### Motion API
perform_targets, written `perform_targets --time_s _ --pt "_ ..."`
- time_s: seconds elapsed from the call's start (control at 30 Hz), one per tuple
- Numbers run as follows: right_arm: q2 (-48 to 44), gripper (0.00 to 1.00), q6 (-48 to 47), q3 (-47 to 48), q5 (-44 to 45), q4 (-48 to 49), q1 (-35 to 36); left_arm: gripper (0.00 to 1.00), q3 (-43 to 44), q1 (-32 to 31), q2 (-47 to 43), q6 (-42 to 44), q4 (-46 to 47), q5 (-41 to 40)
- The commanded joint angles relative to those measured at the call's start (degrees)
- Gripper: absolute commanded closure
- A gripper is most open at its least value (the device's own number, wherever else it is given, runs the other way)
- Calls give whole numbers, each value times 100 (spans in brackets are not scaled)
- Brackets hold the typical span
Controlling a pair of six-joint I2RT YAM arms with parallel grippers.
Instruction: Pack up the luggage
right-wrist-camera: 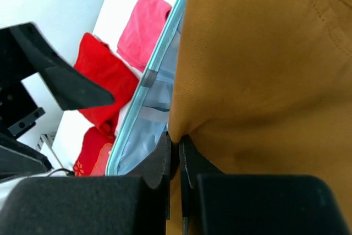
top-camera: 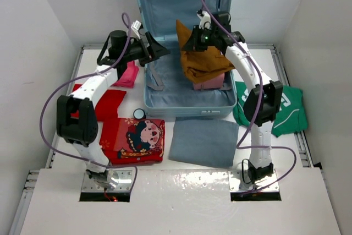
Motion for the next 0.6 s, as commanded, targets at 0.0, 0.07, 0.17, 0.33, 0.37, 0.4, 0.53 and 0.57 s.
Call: perform_targets --time_s 0.0,0.07,0.17,0.33,0.37,0.4,0.53,0.57 --pt "-58 100 124 291 -74 578 131 0 404 -193 325 -708 569 174" --pt "-31 100 124 248 -73 578 131 0 579 -254 561 -944 631 -45" --pt "-75 100 185 98 -74 701 157 0 659 -308 956 -1375 745 -239" --pt "-119 100 159 -7 -109 693 219 0 1028 -308 1485 -2096 1710 -257" --pt "-119 100 133 -34 -126 667 228 0 1124 -308 1573 -2167 1799 -258" --pt "-145 100 106 -69 -117 640 219 0 1351 -308 1652 -2246 1869 -318" --pt "-190 100 71 -271 -109 596 272 0 1923 -308 2048 -2308 1870 -433" --pt "-215 100 62 -297 -109 613 263 0 1977 -360 2135 -2360 1922 -433"
